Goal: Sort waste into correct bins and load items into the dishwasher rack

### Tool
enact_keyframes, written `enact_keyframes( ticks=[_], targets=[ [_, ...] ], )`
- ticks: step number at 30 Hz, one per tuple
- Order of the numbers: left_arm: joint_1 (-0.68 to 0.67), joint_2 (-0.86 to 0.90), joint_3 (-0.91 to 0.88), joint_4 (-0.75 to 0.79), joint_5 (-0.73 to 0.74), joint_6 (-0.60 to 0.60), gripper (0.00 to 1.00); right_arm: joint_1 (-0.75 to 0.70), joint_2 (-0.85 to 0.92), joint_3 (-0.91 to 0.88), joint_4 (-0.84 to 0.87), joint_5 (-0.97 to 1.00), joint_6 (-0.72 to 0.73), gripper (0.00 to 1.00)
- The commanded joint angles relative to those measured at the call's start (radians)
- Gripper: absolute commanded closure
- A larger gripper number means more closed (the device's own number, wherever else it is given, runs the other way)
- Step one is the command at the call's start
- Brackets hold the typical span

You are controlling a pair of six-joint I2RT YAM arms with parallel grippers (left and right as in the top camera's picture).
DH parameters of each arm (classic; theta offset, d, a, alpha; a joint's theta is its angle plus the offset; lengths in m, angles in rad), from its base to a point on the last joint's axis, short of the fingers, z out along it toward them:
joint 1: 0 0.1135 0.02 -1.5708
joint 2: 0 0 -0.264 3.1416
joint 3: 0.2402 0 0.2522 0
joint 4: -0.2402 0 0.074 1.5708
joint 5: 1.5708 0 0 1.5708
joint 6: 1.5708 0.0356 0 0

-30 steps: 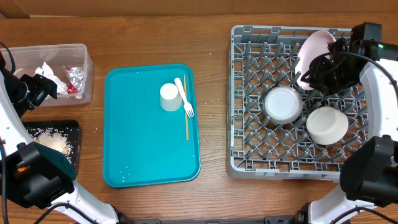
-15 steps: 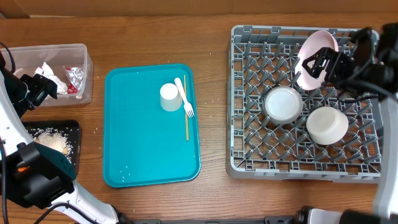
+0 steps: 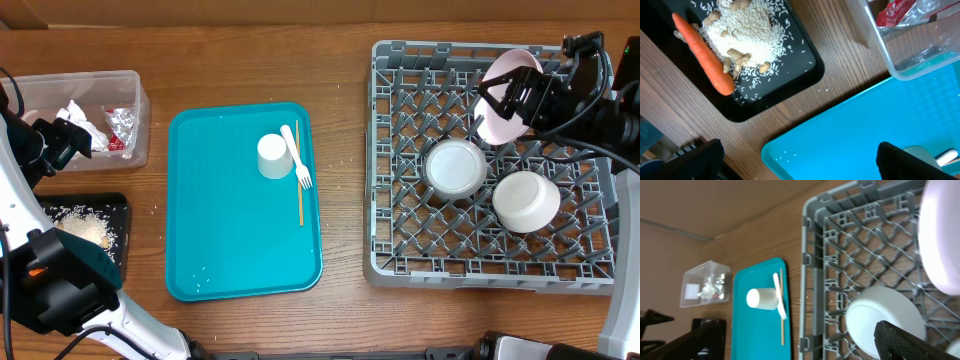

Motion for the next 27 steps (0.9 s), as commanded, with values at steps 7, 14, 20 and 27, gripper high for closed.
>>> enact_keyframes(
  ticks=[7,14,20,27],
  targets=[
    [-0.005,-0.024,0.018,-0.004,0.043,-0.029,0.0,0.105,0.0,0.007,0.032,-0.054,-0.008,0.0],
    [-0.005,-0.024,0.017,-0.04,0.166,-0.029,0.0,0.304,0.029,0.007,0.136,0.064,-0.003,0.0],
    [-0.005,-0.024,0.016,-0.002,0.122,-0.029,0.0,0.414,0.045,0.007,0.266,0.055,0.04,0.0],
    [-0.008,-0.024,0.016,0.039,0.1,-0.029,0.0,0.62,0.158,0.007,0.384,0.297,0.056,0.0]
  ],
)
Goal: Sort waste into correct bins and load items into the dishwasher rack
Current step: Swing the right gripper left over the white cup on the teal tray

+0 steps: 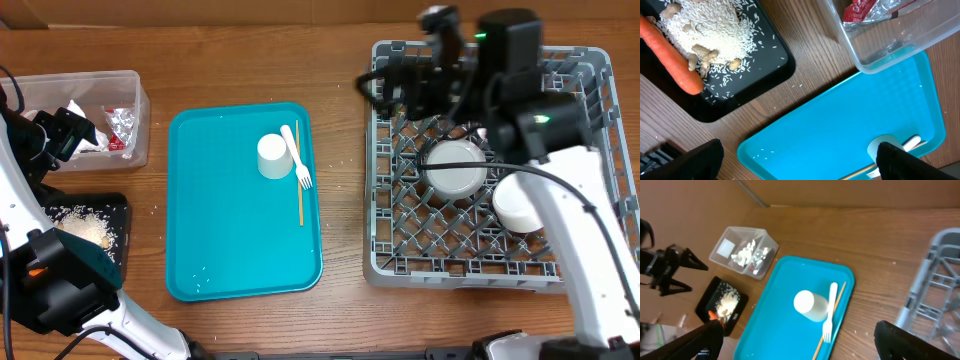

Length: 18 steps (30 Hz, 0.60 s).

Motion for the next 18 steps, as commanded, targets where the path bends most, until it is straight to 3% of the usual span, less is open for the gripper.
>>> enact_keyframes(
  ticks=[1,8,18],
  targets=[
    [-0.008,-0.024,0.016,0.005,-0.016,-0.009,0.0,0.118,0.089,0.007,0.036,0.181,0.003,0.0],
    [-0.008,-0.024,0.016,0.005,-0.019,-0.009,0.0,0.317,0.283,0.007,0.141,0.494,-0.029,0.0],
    [-0.008,-0.024,0.016,0.005,-0.019,-0.009,0.0,0.361,0.471,0.007,0.234,0.5,0.008,0.0]
  ],
)
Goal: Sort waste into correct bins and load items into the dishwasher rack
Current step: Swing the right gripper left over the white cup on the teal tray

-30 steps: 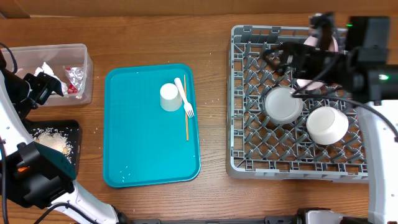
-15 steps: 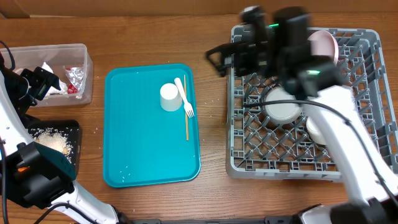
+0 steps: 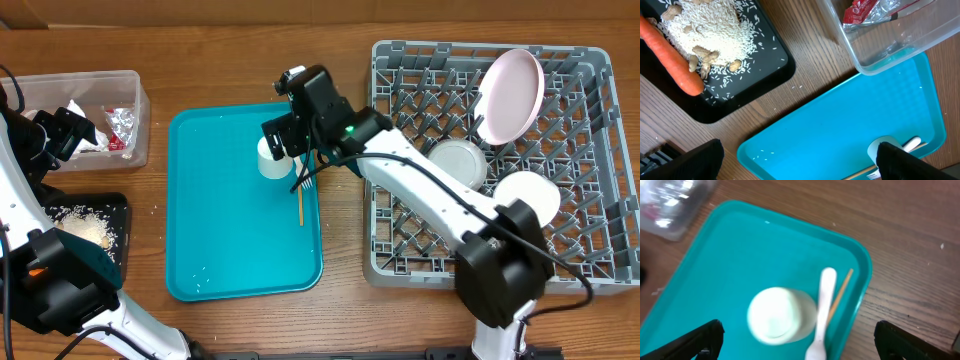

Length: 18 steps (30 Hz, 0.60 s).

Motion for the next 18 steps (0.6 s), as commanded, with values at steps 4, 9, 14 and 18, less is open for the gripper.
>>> enact_keyframes(
  ticks=[4,9,14,18],
  targets=[
    [-0.006,-0.024,0.016,0.001,-0.014,-0.006,0.0,0.01,0.063,0.007,0.036,-0.013,0.015,0.0],
    [-0.006,-0.024,0.016,0.001,-0.014,-0.006,0.0,0.029,0.086,0.007,0.061,-0.052,0.015,0.0],
    [-0.006,-0.024,0.016,0.001,-0.015,-0.006,0.0,0.038,0.087,0.007,0.064,-0.073,0.015,0.0],
    [-0.006,-0.024,0.016,0.001,-0.015,-0.006,0.0,0.041,0.1,0.006,0.067,-0.077,0.015,0.0]
  ],
)
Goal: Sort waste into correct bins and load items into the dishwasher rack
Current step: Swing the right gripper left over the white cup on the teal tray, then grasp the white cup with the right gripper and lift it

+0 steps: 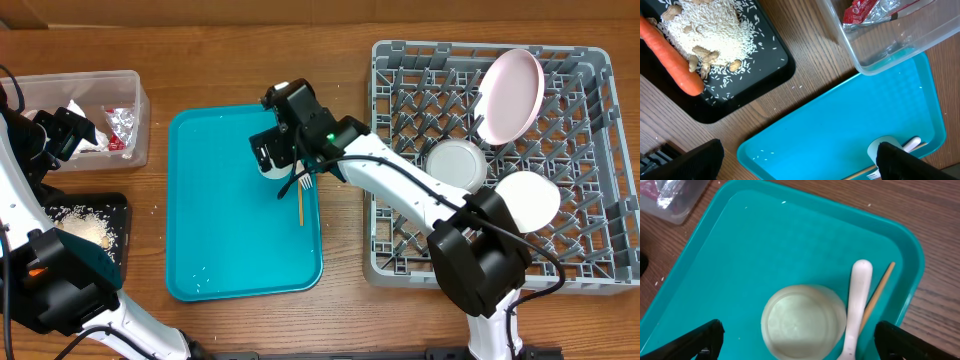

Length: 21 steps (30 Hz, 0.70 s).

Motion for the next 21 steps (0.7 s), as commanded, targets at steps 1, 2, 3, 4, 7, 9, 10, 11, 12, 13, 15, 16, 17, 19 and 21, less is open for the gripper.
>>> enact_keyframes(
  ticks=[1,2,3,4,7,9,10,11,12,13,15,16,17,19,21],
  targets=[
    [-0.006,-0.024,0.016,0.001,-0.014,-0.006,0.0,0.003,0.025,0.006,0.012,-0.014,0.003,0.0],
    [-0.006,-0.024,0.016,0.001,-0.015,-0.006,0.0,0.005,0.029,0.006,0.015,-0.014,0.003,0.0],
    [-0.006,-0.024,0.016,0.0,-0.014,-0.006,0.0,0.007,0.034,0.006,0.017,-0.013,0.003,0.0],
    [-0.006,-0.024,0.016,0.001,-0.014,-0.006,0.0,0.008,0.042,0.006,0.021,-0.011,0.003,0.0],
    [-0.006,-0.024,0.016,0.001,-0.015,-0.006,0.0,0.013,0.065,0.006,0.034,-0.006,0.002,0.0],
    [-0.006,-0.024,0.016,0.001,-0.014,-0.006,0.0,0.014,0.081,0.006,0.042,-0.006,0.002,0.0],
    [-0.006,-0.024,0.016,0.001,-0.015,-0.006,0.0,0.014,0.086,0.006,0.044,-0.006,0.003,0.0],
    [-0.006,-0.024,0.016,0.001,-0.015,-0.006,0.0,0.014,0.093,0.006,0.047,-0.006,0.003,0.0],
    [-0.006,-0.024,0.016,0.001,-0.015,-0.006,0.0,0.014,0.096,0.006,0.05,-0.006,0.002,0.0],
    [-0.006,-0.024,0.016,0.001,-0.014,-0.006,0.0,0.014,0.098,0.006,0.053,-0.006,0.003,0.0],
    [-0.006,-0.024,0.016,0.001,-0.014,-0.006,0.0,0.014,0.098,0.006,0.058,-0.006,0.003,0.0],
    [-0.006,-0.024,0.016,0.001,-0.014,-0.006,0.0,0.016,0.098,0.006,0.062,-0.006,0.003,0.0],
    [-0.006,-0.024,0.016,0.001,-0.014,-0.006,0.0,0.018,0.098,0.006,0.066,-0.006,0.003,0.0],
    [-0.006,-0.024,0.016,0.001,-0.015,-0.006,0.0,0.022,0.099,0.006,0.069,-0.006,0.003,0.0],
    [-0.006,-0.024,0.016,0.001,-0.015,-0.006,0.0,0.03,0.101,0.006,0.072,0.006,0.002,0.0]
  ],
)
